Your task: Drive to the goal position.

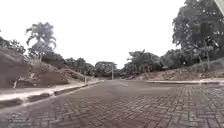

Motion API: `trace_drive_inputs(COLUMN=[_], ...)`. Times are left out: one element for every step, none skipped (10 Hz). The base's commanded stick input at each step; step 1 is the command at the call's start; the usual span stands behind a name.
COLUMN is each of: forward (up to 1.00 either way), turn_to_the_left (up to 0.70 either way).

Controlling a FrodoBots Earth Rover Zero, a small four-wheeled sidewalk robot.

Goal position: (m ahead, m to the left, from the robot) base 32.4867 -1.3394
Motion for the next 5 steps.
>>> trace_drive_inputs(forward=[1.00,1.00,1.00,1.00,1.00], turn_to_the_left=[-0.27,-0.27,-0.20,0.00,0.00])
